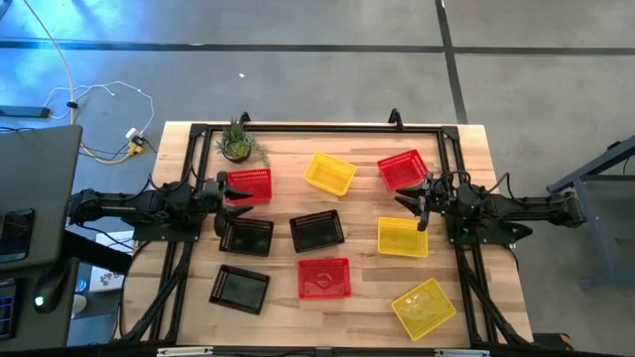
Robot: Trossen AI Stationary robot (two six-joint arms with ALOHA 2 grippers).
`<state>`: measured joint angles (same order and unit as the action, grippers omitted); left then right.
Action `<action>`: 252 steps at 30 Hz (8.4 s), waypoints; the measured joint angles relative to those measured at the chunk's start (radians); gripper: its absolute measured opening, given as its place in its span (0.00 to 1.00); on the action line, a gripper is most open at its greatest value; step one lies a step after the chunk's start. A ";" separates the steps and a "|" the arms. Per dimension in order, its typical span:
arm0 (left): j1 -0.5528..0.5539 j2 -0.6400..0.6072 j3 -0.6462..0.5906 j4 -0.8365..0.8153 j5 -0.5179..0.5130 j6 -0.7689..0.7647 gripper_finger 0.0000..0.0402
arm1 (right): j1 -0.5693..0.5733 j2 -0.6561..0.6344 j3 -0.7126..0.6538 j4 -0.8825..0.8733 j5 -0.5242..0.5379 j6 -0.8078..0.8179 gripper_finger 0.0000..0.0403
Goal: Stack baskets by color
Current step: Stack the top left black bin on top of the bottom black bin
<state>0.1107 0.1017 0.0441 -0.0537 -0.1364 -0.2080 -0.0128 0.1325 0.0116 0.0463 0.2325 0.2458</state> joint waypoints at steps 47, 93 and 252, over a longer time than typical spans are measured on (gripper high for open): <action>-0.001 0.695 0.691 -0.692 0.037 -0.013 0.49 | 0.000 0.000 0.000 0.000 0.000 0.000 0.27; -0.061 1.251 0.691 -0.730 0.039 0.002 0.45 | 0.000 0.000 0.000 0.000 0.000 0.000 0.27; -0.476 1.528 1.148 -1.046 0.285 -0.128 0.12 | 0.000 -0.003 0.000 0.000 0.000 0.000 0.27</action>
<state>-0.3655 1.6295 1.1923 -1.0997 0.1487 -0.3361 -0.0125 0.1299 0.0116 0.0460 0.2322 0.2458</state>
